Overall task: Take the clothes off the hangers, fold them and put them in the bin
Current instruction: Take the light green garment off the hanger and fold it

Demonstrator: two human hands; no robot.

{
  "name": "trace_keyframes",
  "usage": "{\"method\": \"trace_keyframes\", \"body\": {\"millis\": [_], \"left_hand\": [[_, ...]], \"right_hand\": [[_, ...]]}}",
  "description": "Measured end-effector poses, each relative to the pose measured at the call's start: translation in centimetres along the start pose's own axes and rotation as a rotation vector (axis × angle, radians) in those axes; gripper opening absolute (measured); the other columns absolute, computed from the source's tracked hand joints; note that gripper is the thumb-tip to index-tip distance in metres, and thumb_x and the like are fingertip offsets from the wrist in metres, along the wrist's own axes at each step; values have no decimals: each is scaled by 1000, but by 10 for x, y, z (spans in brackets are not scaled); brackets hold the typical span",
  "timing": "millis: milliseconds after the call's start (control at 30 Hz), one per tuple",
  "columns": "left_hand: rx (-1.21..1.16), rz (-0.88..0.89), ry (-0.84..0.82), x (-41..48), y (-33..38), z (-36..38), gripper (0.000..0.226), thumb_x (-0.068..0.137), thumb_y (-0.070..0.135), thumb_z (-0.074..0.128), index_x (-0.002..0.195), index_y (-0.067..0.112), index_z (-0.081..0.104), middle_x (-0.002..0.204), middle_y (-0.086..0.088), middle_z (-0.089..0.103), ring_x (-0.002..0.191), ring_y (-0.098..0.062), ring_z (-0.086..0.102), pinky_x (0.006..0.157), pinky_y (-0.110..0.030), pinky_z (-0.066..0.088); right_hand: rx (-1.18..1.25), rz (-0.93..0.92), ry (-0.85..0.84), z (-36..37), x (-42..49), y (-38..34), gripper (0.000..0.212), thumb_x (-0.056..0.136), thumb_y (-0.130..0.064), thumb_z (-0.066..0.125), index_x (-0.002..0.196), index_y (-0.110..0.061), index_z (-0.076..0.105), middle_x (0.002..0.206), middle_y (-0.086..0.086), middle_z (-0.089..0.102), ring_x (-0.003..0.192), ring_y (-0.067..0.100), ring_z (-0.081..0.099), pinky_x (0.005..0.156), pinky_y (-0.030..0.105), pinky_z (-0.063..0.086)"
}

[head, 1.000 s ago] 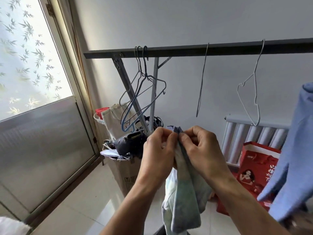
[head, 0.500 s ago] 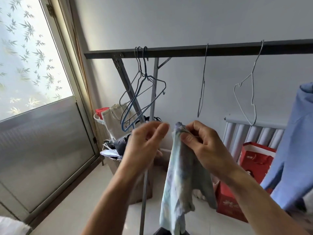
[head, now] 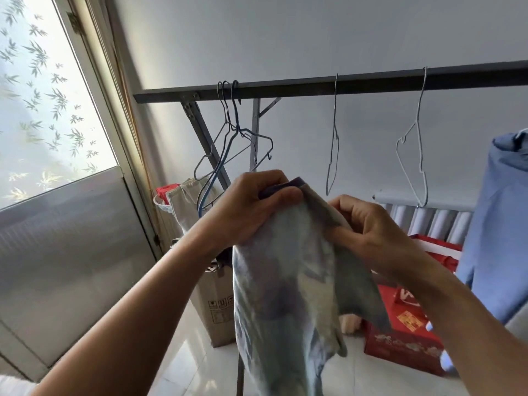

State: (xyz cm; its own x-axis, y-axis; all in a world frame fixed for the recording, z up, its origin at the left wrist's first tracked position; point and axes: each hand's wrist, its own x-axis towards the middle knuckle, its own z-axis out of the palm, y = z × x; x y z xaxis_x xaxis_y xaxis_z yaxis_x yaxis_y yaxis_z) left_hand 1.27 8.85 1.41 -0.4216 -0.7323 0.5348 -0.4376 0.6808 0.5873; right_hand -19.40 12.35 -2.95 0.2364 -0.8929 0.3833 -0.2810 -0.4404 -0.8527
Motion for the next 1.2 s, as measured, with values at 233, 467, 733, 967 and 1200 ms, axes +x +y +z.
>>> {"method": "trace_keyframes", "body": {"millis": [233, 467, 733, 967, 1200], "left_hand": [[28, -42, -95, 7, 8, -36, 29, 81, 34, 74, 59, 25, 59, 53, 14, 42, 51, -1, 37, 47, -16, 31], [-181, -134, -76, -1, 9, -56, 38, 77, 44, 70, 84, 7, 74, 73, -12, 68, 65, -15, 59, 57, -26, 49], [-283, -191, -39, 5, 18, -43, 33, 78, 43, 62, 84, 12, 72, 71, -1, 68, 64, -10, 61, 58, -22, 53], [-243, -168, -70, 9, 23, -33, 55, 79, 46, 60, 97, -6, 65, 77, -10, 59, 69, -16, 53, 60, -27, 45], [-178, -241, -2, 13, 17, -42, 22, 87, 29, 68, 92, 8, 69, 76, -2, 72, 66, -9, 61, 59, -20, 52]], "right_hand": [[52, 195, 32, -17, -25, 29, 52, 70, -57, 76, 86, -8, 69, 78, 9, 69, 69, 19, 65, 57, 24, 53], [373, 137, 131, -31, -14, 38, 60, 37, -72, 83, 64, -19, 71, 62, -3, 60, 58, 6, 54, 51, 16, 44], [-370, -18, 536, 5, 5, 44, 18, 92, -31, 62, 107, -21, 62, 98, -5, 63, 90, 12, 59, 69, 7, 39], [92, -25, -63, 56, -18, 6, 50, 69, -56, 75, 108, -29, 63, 99, -10, 72, 93, 10, 69, 79, 35, 59], [246, 108, -15, 59, -23, 3, 10, 73, -18, 79, 76, -12, 72, 72, -3, 73, 66, 9, 66, 60, 25, 54]]}}
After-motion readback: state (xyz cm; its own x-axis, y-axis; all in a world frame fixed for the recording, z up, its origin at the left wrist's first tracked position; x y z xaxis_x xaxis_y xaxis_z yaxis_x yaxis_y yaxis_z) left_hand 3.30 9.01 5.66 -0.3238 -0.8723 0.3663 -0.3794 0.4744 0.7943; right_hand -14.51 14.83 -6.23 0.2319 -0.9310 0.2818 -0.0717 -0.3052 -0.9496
